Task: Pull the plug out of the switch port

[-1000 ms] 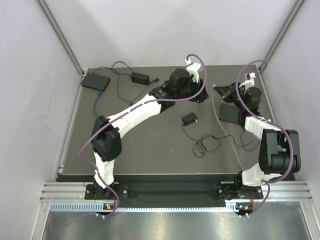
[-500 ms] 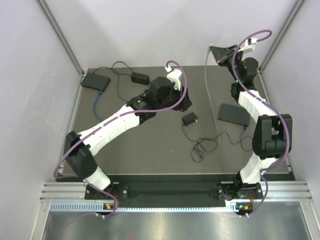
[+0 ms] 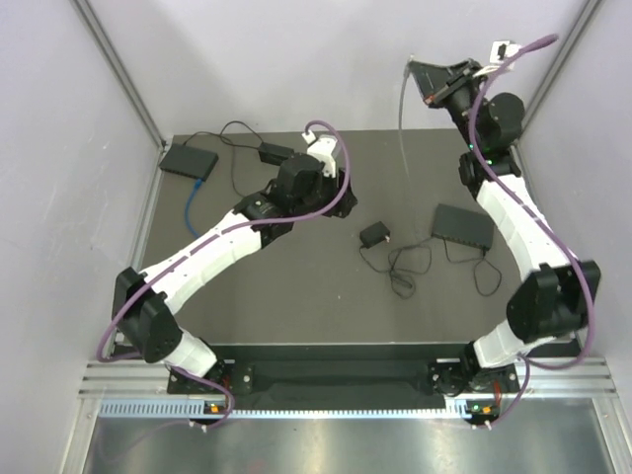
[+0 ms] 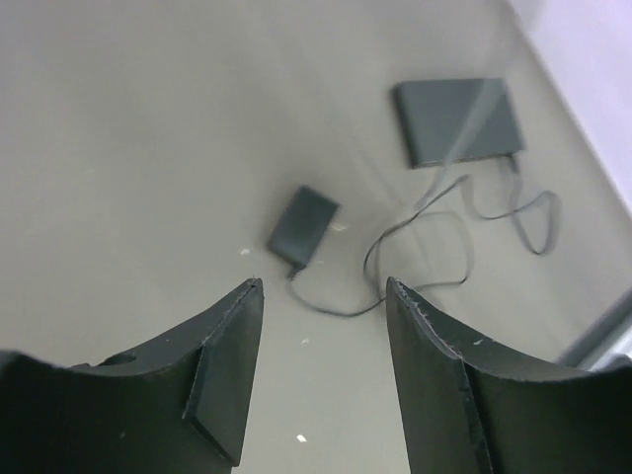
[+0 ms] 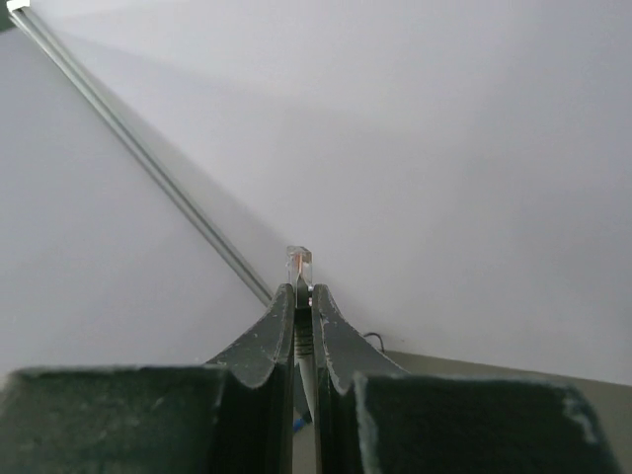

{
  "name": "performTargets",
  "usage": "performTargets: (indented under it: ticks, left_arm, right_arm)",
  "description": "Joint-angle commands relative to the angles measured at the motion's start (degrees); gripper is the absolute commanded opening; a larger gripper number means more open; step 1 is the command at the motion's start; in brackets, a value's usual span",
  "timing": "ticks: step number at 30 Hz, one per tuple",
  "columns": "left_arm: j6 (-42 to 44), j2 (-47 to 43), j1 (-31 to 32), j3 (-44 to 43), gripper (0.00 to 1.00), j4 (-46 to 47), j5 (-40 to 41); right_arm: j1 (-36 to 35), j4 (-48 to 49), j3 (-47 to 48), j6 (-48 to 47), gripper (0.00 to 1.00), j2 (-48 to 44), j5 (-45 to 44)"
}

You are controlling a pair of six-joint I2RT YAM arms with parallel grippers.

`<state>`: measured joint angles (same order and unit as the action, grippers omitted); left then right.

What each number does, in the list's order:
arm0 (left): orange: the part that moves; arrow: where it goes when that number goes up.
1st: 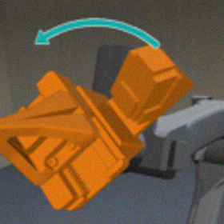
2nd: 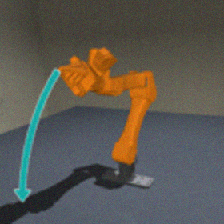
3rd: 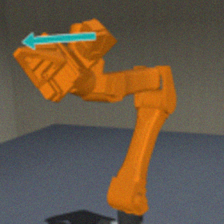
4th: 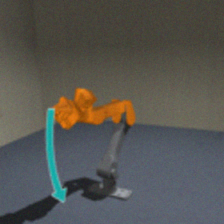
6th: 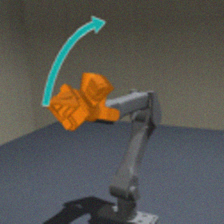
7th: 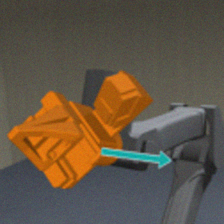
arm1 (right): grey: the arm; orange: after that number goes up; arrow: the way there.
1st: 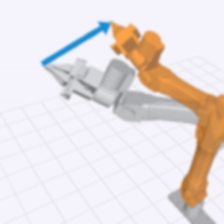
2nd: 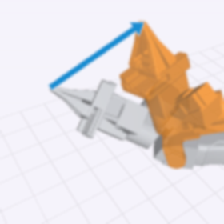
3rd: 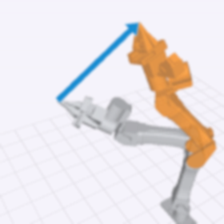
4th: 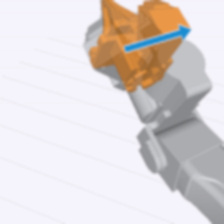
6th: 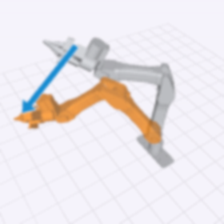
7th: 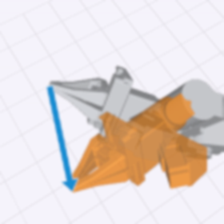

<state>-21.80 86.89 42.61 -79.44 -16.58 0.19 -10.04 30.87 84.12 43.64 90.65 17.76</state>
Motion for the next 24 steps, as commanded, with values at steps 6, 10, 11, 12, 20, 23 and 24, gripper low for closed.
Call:
performTargets:
  ticks: [6, 10, 11, 12, 20, 23, 24]
  left_arm:
    - [-1.83, -8.48, -2.97, 4.82, 0.58, 2.60, 10.62]
    - [-1.84, -10.86, -3.59, 7.10, 0.58, 3.22, 10.28]
    - [-1.75, -11.39, -3.67, 7.45, 0.58, 3.57, 9.93]
    - [-1.75, -12.18, -3.67, 7.72, 0.58, 3.66, 9.92]
    - [-1.05, -14.55, -3.85, 9.65, 0.58, 3.92, 7.12]
    - [-0.87, -15.26, -3.94, 10.62, 0.59, 4.62, 7.28]
    - [-0.87, -15.26, -4.20, 10.71, 0.59, 4.71, 7.11]
  right_arm:
    - [-8.75, 3.50, -3.53, 7.35, 0.00, -14.89, -12.48]
    - [-11.93, 4.72, 3.49, -1.95, 0.00, -11.30, -5.34]
    - [-11.93, 3.33, 5.60, -2.85, 0.00, -9.72, -3.63]
    - [-11.93, 1.32, 7.27, -3.03, 0.00, -7.79, -2.91]
    - [-14.46, -11.75, 16.06, -24.35, 0.00, 1.01, 8.88]
    - [-16.32, -17.95, 18.45, -35.19, 0.00, 1.37, 3.78]
    - [-16.24, -18.30, 18.45, -35.90, 0.00, 1.54, 4.12]
